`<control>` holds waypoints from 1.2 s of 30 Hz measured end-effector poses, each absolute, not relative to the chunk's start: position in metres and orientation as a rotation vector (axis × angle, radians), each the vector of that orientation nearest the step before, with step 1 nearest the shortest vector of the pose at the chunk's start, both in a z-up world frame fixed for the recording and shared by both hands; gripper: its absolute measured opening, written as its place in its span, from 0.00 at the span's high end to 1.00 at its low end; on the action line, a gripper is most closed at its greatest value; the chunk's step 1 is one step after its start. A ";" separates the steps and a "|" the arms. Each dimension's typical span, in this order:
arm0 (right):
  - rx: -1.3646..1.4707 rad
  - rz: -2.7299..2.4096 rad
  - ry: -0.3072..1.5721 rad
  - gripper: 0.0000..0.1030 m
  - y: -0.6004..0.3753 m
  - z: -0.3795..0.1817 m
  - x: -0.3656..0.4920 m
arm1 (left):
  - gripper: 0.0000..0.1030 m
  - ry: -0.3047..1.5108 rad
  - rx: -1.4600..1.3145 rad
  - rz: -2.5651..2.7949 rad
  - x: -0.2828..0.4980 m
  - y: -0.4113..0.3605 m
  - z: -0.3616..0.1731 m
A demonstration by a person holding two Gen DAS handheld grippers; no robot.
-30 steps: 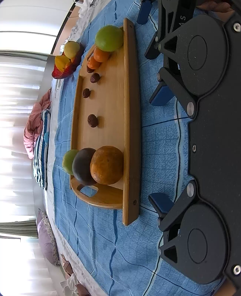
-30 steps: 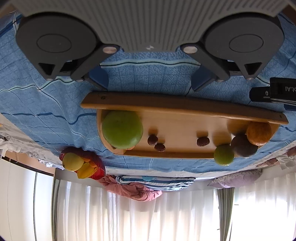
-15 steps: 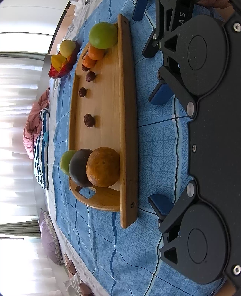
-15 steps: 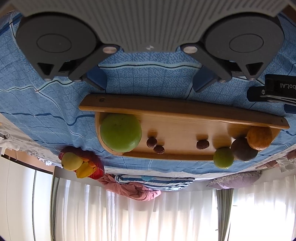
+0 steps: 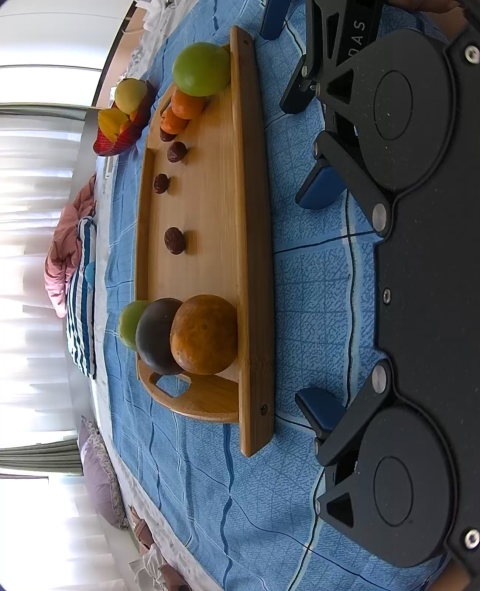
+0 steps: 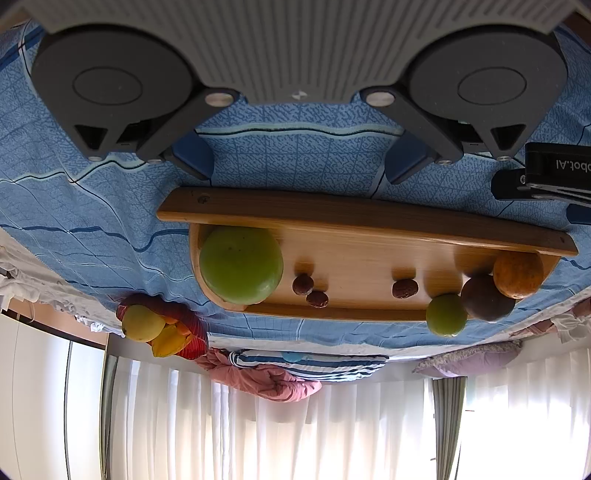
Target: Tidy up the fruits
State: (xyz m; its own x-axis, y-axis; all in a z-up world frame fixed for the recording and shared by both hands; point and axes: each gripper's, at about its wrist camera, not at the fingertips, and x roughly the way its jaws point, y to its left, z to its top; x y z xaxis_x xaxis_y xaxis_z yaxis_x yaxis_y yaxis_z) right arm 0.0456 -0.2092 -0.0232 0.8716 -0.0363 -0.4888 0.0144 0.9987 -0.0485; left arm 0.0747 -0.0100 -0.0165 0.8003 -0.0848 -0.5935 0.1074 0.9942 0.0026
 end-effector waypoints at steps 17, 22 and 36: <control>-0.041 -0.022 0.524 0.00 -0.211 -0.024 0.049 | 0.00 0.635 0.037 -0.104 0.075 -0.010 -0.019; -0.041 -0.021 0.524 0.00 -0.211 -0.024 0.049 | 0.00 0.636 0.037 -0.103 0.075 -0.009 -0.018; -0.041 -0.021 0.524 0.00 -0.211 -0.024 0.049 | 0.00 0.640 0.039 -0.101 0.076 -0.009 -0.019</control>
State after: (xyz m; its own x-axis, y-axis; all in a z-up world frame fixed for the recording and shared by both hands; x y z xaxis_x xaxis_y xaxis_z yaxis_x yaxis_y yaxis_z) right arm 0.0488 -0.2108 -0.0237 0.8657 -0.0309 -0.4996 0.0100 0.9990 -0.0446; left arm 0.0760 -0.0092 -0.0187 0.7973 -0.0817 -0.5980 0.1057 0.9944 0.0051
